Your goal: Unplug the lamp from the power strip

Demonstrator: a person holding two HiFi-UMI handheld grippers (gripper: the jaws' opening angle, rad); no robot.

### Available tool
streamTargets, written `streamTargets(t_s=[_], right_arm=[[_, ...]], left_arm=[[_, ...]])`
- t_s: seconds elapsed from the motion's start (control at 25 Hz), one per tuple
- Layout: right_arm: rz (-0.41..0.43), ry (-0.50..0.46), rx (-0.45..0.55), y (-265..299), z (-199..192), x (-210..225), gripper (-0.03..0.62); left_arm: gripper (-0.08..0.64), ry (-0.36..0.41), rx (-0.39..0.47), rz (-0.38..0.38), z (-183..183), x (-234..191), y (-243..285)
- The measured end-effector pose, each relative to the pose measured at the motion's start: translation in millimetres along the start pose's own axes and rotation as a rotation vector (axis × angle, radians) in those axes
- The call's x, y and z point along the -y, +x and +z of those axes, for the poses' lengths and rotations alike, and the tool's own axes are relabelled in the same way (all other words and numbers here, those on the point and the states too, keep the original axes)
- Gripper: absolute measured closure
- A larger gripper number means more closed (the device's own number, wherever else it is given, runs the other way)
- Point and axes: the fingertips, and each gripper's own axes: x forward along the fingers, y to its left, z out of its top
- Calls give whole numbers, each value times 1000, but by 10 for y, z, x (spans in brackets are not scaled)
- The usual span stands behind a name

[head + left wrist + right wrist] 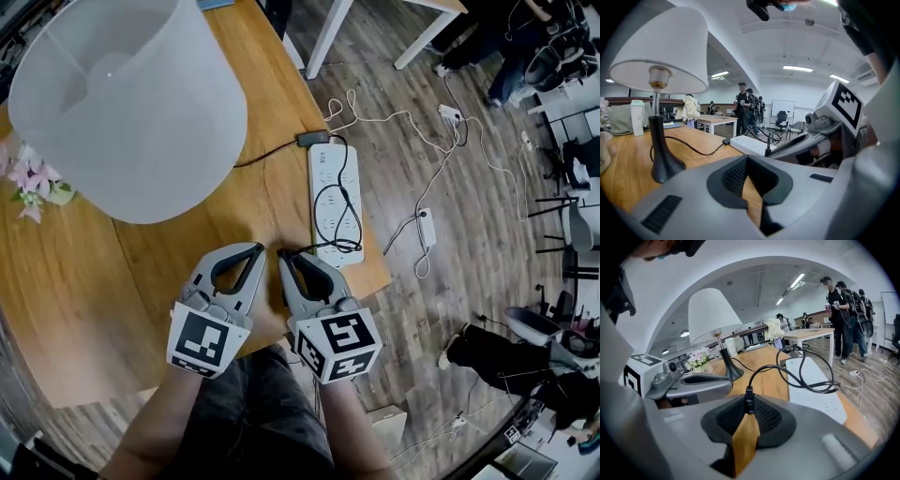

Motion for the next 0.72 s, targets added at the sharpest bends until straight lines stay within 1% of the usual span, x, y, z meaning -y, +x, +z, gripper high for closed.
streamTargets(t_s=[0.2,0.32,0.44,0.52,0.64,0.72], right_arm=[[1,2,-59,107,-80,-98,521],[29,3,-74,131,-76,-216,518],[77,-28,-101,127,-82,-348,495],[105,-53,-134,121,-118,-423,439],[122,-66,-167,84,-169,-483,433],[129,-59,-179,60,-201,-500,415]], left_arm=[[565,7,16,43,-8,-109,-168],[565,-1,29,61,29,-139,-261],[565,9,47,82,71,-149,-314],[565,5,47,87,104,-133,-347],[565,7,49,94,140,-96,-390],[565,7,56,101,145,-81,-411]])
